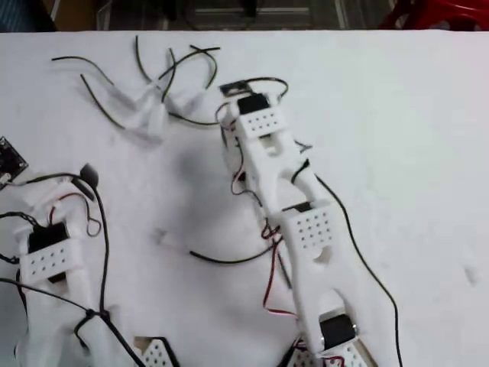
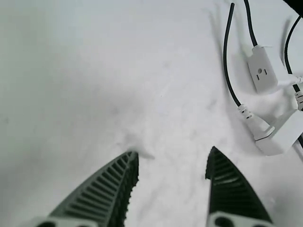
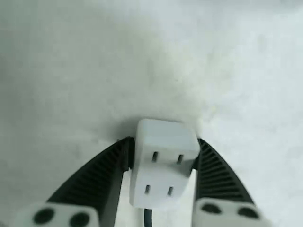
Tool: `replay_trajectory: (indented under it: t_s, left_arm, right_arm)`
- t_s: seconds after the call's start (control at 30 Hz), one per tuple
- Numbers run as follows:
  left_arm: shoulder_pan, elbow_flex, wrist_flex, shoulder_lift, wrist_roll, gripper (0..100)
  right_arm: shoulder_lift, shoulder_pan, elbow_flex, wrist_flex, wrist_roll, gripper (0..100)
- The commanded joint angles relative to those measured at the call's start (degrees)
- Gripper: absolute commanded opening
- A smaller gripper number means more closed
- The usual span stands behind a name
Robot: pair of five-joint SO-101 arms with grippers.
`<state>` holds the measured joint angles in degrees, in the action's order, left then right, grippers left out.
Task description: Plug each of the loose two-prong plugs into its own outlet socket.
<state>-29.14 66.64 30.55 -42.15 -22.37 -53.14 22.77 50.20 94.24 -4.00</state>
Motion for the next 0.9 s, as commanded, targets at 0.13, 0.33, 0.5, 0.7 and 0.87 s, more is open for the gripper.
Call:
replay_trajectory:
  t_s: [0.13, 0.33, 0.5, 0.7, 0.87]
  left_arm:
    - [1.1, -0.4, -1.1, -1.7, -0.4, 24]
    - [1.2, -0.3, -0.6, -1.7, -0.4, 24]
    - [5.6, -0.6, 0.9, -1.6, 3.2, 24]
    - [10.2, -5.3, 10.3, -1.7, 3.3, 24]
    - [10.5, -12.6, 22.8, -1.7, 4.7, 24]
  right_arm:
    - [0.7, -2.0, 4.9, 0.6, -20.1, 14.5]
    - [-3.6, -2.2, 5.5, 0.6, -26.8, 14.9]
    - [-0.7, -3.2, 6.3, 2.8, -26.9, 17.1]
    - [6.9, -4.9, 4.9, 4.2, -24.5, 41.3]
    - [13.9, -6.2, 0.4, 4.2, -18.2, 46.5]
